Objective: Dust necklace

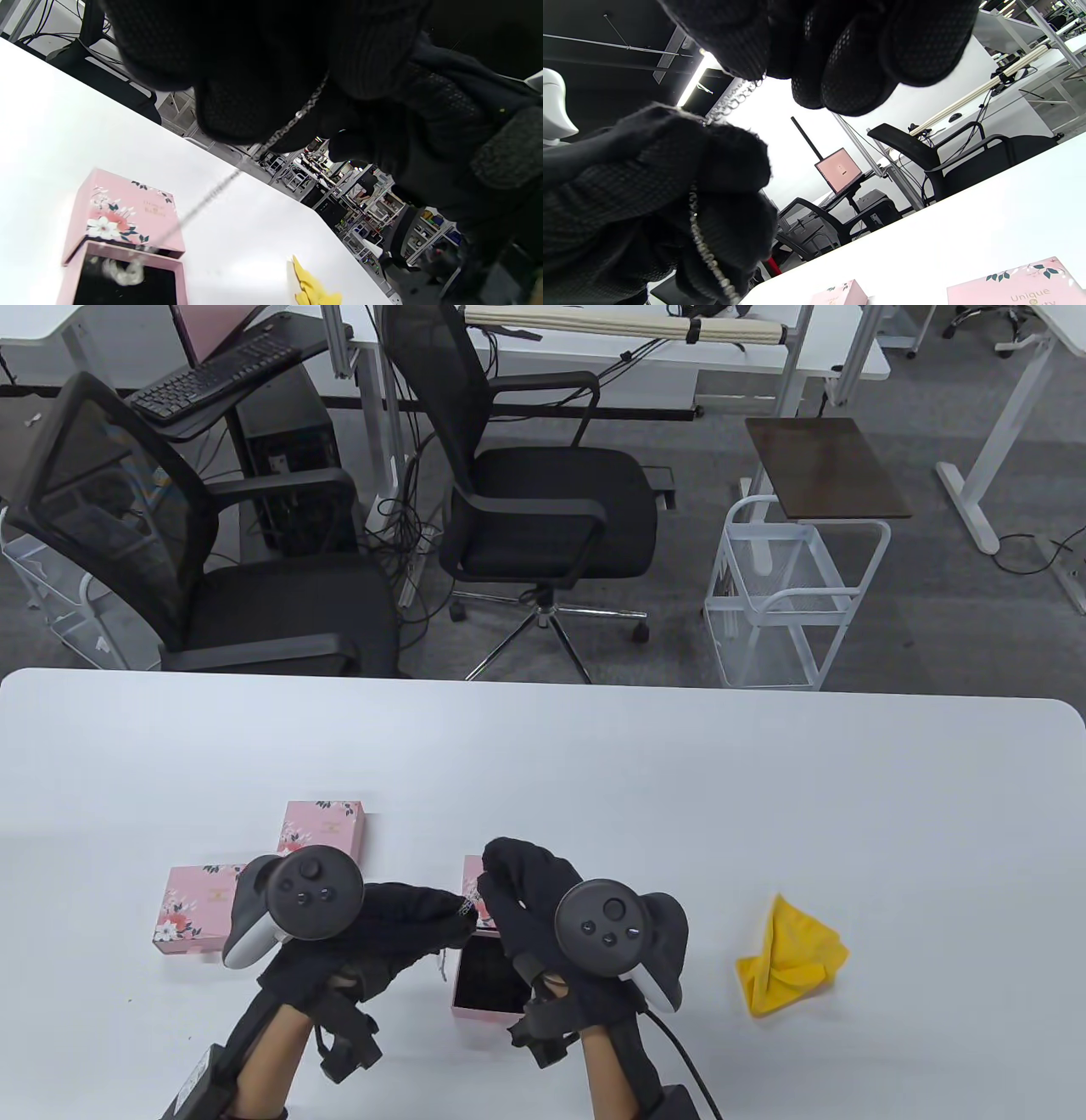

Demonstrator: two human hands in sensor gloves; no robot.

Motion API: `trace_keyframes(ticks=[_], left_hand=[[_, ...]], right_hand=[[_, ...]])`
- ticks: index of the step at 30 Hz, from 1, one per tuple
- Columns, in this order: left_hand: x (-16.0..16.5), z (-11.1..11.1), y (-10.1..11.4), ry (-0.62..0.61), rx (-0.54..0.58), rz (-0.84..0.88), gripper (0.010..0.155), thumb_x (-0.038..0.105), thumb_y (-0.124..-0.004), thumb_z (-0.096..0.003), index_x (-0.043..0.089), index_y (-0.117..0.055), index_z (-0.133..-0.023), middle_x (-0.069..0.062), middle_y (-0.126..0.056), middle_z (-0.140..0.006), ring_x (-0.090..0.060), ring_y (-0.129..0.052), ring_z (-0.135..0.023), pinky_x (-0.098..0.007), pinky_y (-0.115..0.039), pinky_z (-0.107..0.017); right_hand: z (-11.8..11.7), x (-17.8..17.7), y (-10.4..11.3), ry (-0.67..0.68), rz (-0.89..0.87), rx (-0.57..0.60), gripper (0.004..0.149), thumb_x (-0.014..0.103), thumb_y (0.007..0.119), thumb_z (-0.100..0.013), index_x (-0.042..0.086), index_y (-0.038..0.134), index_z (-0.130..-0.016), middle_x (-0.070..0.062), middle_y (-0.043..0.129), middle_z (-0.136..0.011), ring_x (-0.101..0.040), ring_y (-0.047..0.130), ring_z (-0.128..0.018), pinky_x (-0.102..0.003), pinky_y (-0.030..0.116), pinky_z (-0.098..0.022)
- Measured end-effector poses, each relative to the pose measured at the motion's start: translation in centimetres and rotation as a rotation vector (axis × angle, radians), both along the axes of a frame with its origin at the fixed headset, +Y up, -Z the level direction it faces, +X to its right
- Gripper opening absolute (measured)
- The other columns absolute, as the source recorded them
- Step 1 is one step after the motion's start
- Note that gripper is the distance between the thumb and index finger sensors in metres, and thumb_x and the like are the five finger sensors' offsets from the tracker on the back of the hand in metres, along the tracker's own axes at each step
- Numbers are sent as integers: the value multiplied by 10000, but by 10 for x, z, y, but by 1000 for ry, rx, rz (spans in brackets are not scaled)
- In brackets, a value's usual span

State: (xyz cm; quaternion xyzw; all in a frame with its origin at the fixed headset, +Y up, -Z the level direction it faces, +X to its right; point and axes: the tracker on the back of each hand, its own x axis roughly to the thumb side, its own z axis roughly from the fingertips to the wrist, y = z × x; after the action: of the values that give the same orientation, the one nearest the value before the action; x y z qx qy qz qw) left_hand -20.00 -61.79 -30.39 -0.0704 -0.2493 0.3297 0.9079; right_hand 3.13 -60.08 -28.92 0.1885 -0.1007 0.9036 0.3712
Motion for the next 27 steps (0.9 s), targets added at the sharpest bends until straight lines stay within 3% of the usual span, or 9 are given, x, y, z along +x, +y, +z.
trace_keyframes(ticks=[13, 17, 27], left_hand=[[8, 3, -1, -15, -19, -111, 400, 498, -881, -509, 248, -966, -809, -1, -1111, -666, -154, -1061, -568, -427, -884, -444], [6, 2, 0, -27, -22, -87, 397, 495, -876, -512, 244, -966, -807, -4, -1112, -664, -155, -1061, -567, -428, -884, -443], [-5, -2, -7, -49, -166, 329, 389, 457, -829, -563, 233, -934, -863, -23, -1080, -732, -184, -1034, -620, -440, -861, -474]], right_hand=[[8, -1, 7, -19, -36, 75, 406, 291, 749, -658, 97, 682, -1008, -230, 803, -941, -413, 881, -713, -511, 765, -553], [5, 1, 4, -51, -15, 48, 405, 289, 750, -662, 97, 678, -1011, -237, 800, -943, -421, 876, -717, -517, 760, -554], [-7, -6, -13, -28, 66, -91, 393, 298, 741, -677, 100, 683, -1012, -249, 789, -957, -443, 861, -728, -534, 744, -565]])
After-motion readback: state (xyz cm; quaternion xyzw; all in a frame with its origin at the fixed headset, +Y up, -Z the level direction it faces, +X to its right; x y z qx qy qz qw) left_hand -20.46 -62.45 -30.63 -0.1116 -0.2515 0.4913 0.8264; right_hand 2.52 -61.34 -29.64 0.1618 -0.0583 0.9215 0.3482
